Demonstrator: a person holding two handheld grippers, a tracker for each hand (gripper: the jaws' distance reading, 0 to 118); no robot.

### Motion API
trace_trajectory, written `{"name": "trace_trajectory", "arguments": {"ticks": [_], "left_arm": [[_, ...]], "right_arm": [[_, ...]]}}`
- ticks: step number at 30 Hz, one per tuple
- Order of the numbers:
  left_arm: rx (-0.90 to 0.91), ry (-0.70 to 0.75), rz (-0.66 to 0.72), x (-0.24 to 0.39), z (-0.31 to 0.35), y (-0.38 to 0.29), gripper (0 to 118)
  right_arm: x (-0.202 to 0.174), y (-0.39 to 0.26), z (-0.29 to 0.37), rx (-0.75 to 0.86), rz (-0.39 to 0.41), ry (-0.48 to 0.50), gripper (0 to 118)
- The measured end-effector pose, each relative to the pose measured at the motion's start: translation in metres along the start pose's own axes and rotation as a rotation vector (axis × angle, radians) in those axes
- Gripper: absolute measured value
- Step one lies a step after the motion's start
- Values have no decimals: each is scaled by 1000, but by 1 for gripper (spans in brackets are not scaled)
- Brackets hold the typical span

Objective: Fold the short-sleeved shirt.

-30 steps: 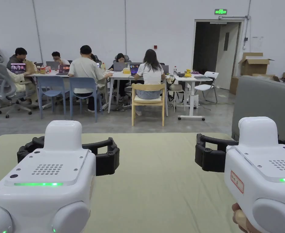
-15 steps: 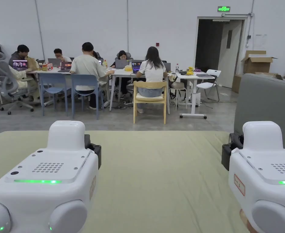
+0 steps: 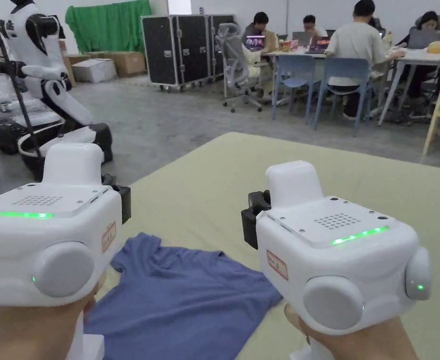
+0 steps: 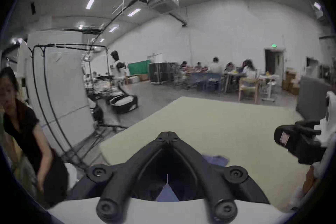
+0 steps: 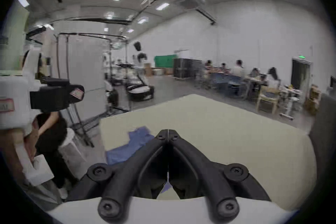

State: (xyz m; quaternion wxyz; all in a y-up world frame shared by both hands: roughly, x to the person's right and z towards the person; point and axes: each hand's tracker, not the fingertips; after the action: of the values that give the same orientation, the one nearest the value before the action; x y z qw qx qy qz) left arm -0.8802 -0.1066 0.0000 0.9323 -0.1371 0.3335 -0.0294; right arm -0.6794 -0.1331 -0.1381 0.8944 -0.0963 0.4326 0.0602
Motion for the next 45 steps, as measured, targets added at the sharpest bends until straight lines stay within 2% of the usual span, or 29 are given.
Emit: {"name": "trace_trajectory", "arguments": {"ticks": [4, 9, 12, 16, 17, 18, 19, 20, 21, 22, 25, 27, 30, 32, 33, 34, 35, 36, 37, 40, 43, 45], "left_arm": [[-81, -33, 25, 6, -30, -17, 0], [-228, -114, 67, 28, -88, -56, 0], [-324, -146, 62, 42, -132, -93, 0], [-471, -230, 1, 86, -200, -150, 0], [-498, -280, 1, 99, -217, -165, 13], [-519, -348, 23, 111, -233, -178, 74], [-535, -404, 42, 128, -250, -193, 117], [-583, -428, 31, 143, -265, -206, 118], [-664, -446, -2, 161, -280, -219, 118], [-639, -457, 1, 179, -286, -229, 118], [-655, -436, -222, 212, -292, -250, 118], [-594, -427, -269, 222, -293, -257, 118], [-663, -377, -390, 233, -306, -271, 118], [-696, -483, -231, 217, -319, -265, 112], [-755, -545, -135, 205, -326, -261, 93], [-755, -507, -74, 191, -329, -255, 69], [-729, -457, -51, 174, -335, -246, 24], [-737, -405, -40, 159, -343, -240, 3], [-769, -357, -11, 144, -351, -236, 3], [-818, -394, 210, 122, -357, -223, 3], [-822, -410, 218, 135, -355, -178, 3], [-779, -370, 121, 168, -327, -145, 3]], "right_arm": [[3, -4, -23, -120, -59, 38, 2], [13, -31, -60, -225, 11, -44, 2], [19, -57, -81, -305, -33, -20, 2], [26, -77, -88, -335, -33, -38, 2], [29, -79, -90, -343, -32, -43, 2], [31, -81, -92, -348, -32, -46, 2], [34, -83, -95, -354, -32, -55, 2], [37, -86, -99, -359, -35, -67, 2], [40, -89, -103, -369, -41, -77, 2], [43, -93, -107, -377, -45, -81, 2], [53, -105, -114, -423, -57, -105, 2], [59, -112, -116, -441, -76, -110, 2], [65, -121, -116, -463, -94, -117, 2], [68, -122, -112, -464, -89, -134, 2], [70, -122, -108, -458, -87, -142, 2], [72, -121, -102, -447, -90, -149, 2], [76, -120, -97, -441, -96, -151, 2], [80, -119, -92, -436, -104, -151, 2], [83, -118, -87, -431, -113, -152, 2], [94, -113, -64, -391, -118, -193, 2], [116, -102, -24, -340, -169, -267, 2], [135, -95, 8, -316, -187, -337, 2]]}}
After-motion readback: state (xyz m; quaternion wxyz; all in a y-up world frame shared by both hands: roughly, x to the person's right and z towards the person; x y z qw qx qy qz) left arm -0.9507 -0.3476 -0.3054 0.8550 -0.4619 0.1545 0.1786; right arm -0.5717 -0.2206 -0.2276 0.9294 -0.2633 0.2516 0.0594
